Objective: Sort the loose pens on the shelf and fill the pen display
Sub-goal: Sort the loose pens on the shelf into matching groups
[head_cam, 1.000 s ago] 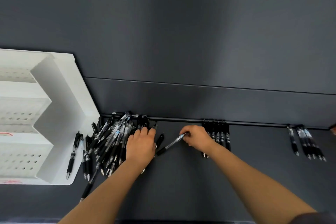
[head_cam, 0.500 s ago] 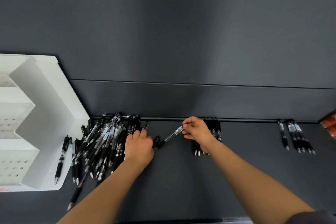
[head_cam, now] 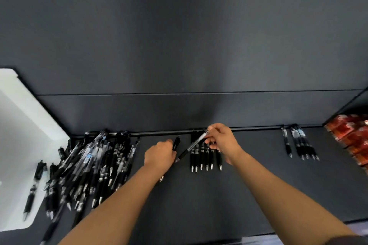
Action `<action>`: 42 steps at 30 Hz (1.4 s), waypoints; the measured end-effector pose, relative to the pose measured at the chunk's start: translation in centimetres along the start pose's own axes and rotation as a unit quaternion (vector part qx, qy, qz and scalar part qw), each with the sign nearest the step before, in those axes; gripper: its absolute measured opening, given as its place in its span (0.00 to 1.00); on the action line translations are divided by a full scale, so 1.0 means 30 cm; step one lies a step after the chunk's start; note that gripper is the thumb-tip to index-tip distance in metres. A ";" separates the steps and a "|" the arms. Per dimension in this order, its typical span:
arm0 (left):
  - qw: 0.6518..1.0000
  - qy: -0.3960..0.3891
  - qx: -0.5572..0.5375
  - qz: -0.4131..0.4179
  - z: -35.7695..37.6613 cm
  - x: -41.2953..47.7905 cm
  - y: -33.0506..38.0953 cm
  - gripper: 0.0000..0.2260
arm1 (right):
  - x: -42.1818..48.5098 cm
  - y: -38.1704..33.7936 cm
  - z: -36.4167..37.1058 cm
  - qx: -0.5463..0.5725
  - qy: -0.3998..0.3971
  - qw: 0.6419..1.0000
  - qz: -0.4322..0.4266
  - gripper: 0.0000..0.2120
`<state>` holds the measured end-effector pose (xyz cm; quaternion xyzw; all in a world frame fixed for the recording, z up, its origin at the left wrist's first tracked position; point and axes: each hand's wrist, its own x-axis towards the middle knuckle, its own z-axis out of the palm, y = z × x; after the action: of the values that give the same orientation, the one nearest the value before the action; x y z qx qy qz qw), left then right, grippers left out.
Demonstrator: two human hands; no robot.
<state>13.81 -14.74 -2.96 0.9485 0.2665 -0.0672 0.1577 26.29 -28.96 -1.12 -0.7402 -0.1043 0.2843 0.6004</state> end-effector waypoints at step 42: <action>1.000 0.000 -0.022 -0.005 0.075 0.149 0.425 0.19 | 0.156 0.066 -0.498 -0.202 0.072 0.977 0.003 0.12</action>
<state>24.21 -23.65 -2.65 0.9433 0.2730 -0.0617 0.1782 37.88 -39.54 -2.63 -0.8649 -0.1139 0.2050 0.4439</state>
